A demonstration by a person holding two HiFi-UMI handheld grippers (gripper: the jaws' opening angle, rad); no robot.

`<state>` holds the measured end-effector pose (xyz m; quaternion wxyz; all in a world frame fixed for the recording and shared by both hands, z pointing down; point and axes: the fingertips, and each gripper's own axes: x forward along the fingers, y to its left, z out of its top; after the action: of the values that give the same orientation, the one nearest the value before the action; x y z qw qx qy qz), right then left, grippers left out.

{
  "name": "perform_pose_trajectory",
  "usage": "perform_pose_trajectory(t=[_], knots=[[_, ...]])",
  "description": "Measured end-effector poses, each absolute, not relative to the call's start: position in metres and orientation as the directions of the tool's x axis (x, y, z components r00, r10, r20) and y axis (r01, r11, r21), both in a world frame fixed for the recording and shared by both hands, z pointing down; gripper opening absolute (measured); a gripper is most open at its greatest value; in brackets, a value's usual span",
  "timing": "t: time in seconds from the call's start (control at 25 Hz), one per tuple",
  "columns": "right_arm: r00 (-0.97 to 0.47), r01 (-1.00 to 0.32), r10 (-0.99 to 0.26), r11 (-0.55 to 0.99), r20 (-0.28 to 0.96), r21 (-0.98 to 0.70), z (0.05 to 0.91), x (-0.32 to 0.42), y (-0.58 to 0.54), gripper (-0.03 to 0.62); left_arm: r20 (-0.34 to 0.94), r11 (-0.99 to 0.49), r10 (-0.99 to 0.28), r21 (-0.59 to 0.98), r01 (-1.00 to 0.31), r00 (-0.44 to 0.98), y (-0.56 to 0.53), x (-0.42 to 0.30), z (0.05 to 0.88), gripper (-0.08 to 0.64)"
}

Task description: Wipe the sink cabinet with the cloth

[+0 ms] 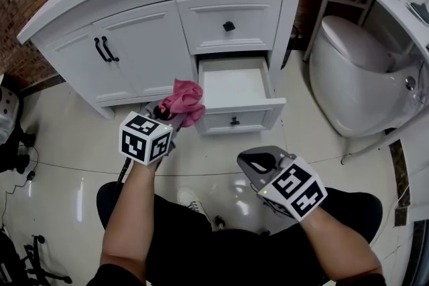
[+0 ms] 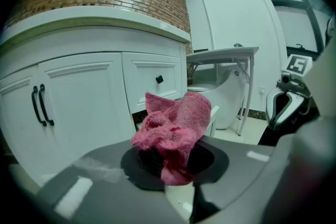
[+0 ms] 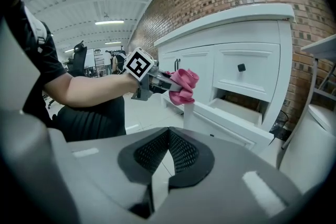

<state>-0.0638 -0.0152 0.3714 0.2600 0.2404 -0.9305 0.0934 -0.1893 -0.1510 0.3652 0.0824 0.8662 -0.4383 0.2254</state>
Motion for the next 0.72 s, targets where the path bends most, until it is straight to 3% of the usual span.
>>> perform_pose_trajectory(t=[0.48, 0.72], knots=[[-0.728, -0.558, -0.473, 0.829, 0.496, -0.027, 0.36, -0.051, -0.016, 0.006, 0.442, -0.595, -0.721, 0.001, -0.804, 0.534, -0.133, -0.193, 0.369, 0.086], [-0.713, -0.596, -0.496, 0.802, 0.495, -0.054, 0.377, -0.023, -0.028, 0.006, 0.397, -0.653, -0.678, 0.062, -0.755, 0.619, -0.122, -0.146, 0.374, 0.086]])
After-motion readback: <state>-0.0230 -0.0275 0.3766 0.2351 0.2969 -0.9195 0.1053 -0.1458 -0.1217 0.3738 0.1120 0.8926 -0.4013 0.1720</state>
